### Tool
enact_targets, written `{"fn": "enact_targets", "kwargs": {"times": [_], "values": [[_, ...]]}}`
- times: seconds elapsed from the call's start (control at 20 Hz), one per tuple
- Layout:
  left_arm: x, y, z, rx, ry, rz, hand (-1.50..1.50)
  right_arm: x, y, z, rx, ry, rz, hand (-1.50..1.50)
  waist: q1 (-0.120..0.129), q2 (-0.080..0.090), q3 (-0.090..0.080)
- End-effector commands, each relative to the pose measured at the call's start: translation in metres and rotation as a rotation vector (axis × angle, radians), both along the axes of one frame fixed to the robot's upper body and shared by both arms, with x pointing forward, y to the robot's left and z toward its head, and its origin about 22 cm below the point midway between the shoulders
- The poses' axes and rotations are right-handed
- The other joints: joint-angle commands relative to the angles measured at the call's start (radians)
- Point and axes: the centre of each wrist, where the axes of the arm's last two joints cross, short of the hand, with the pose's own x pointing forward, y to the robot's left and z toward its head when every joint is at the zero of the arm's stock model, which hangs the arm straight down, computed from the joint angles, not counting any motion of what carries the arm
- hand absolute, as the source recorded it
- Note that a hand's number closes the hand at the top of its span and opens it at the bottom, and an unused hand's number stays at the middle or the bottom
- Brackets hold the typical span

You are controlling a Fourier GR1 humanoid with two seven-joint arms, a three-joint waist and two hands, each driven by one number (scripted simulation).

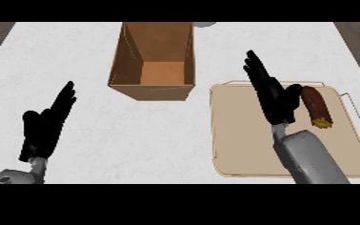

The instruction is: Pick the sweet potato from the tray and place it in the cardboard box

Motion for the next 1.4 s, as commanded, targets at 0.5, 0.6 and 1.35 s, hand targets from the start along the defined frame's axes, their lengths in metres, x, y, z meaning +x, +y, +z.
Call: {"fn": "enact_targets", "kwargs": {"times": [0.5,0.6,1.35], "values": [[0.018,-0.068,0.029,-0.051,-0.183,-0.344,0.00,-0.067,-0.164,-0.056,-0.831,0.167,-0.453,-1.50,-0.041,-0.028,0.013],[0.018,-0.080,0.029,-0.056,-0.181,-0.361,0.00,-0.075,-0.169,-0.045,-0.953,0.116,-0.430,-1.50,-0.039,-0.039,0.014],[0.028,-0.089,0.027,-0.045,-0.177,-0.384,0.00,-0.091,-0.117,0.138,-1.103,0.363,-0.218,-1.50,-0.003,-0.036,0.015]]}}
